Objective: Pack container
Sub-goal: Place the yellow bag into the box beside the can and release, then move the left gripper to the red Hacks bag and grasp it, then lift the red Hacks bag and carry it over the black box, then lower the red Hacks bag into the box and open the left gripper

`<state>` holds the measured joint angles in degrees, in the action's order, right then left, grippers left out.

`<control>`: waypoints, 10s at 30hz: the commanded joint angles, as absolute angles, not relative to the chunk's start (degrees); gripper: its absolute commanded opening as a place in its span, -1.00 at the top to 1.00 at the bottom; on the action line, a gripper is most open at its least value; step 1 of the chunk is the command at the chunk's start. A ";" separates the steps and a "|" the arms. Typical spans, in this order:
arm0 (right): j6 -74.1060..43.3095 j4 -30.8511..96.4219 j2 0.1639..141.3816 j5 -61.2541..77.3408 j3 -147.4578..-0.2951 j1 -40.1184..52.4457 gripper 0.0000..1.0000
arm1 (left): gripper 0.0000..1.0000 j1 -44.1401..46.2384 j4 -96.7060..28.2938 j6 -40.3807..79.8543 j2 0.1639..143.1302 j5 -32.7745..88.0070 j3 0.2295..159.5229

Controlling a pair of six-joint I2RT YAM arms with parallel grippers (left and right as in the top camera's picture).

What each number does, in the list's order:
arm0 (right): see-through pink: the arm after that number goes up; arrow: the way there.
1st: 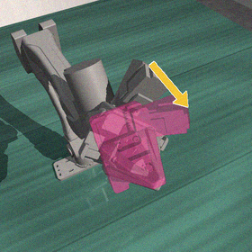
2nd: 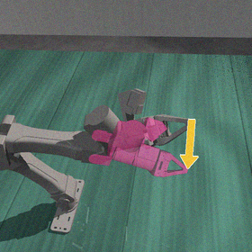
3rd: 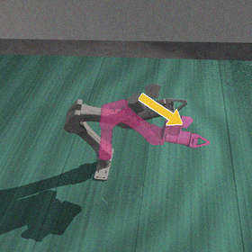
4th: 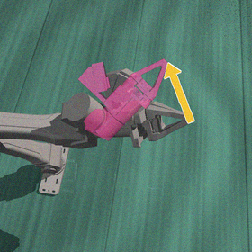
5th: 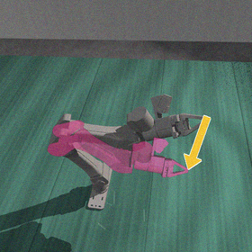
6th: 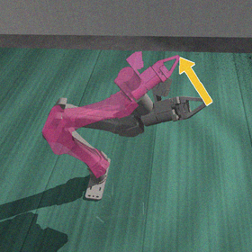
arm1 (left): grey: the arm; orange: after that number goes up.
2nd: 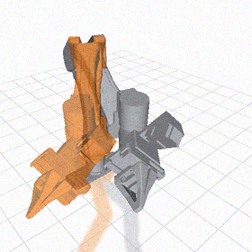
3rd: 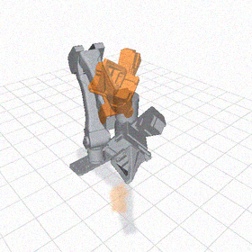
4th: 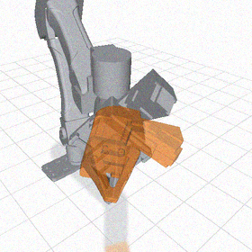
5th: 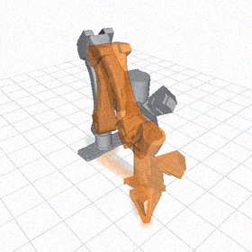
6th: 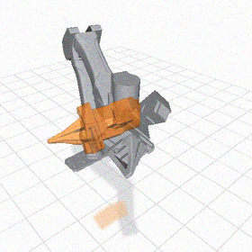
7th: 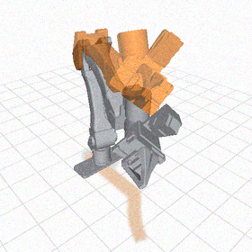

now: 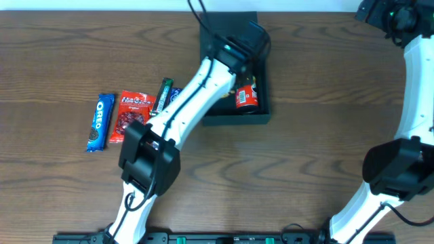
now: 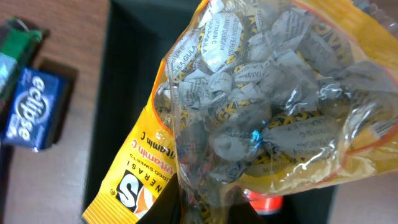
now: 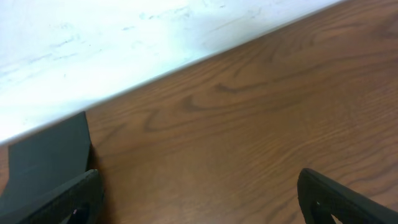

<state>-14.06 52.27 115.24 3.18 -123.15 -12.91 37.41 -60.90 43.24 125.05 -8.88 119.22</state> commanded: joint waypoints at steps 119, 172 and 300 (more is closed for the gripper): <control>-14.11 56.34 115.74 3.25 -123.00 -13.04 -0.98 | 0.88 31.29 -35.27 26.74 115.44 -5.28 102.28; -14.15 56.40 115.77 3.46 -122.98 -12.29 -0.99 | -0.25 -5.61 -51.92 -7.73 98.48 11.86 71.66; -12.84 56.36 115.79 4.97 -122.98 -15.25 -0.99 | 0.88 28.53 -41.43 25.21 117.01 1.87 95.90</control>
<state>-13.39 56.29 115.24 4.54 -123.15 -15.20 28.40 -42.50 26.04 117.32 1.06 97.56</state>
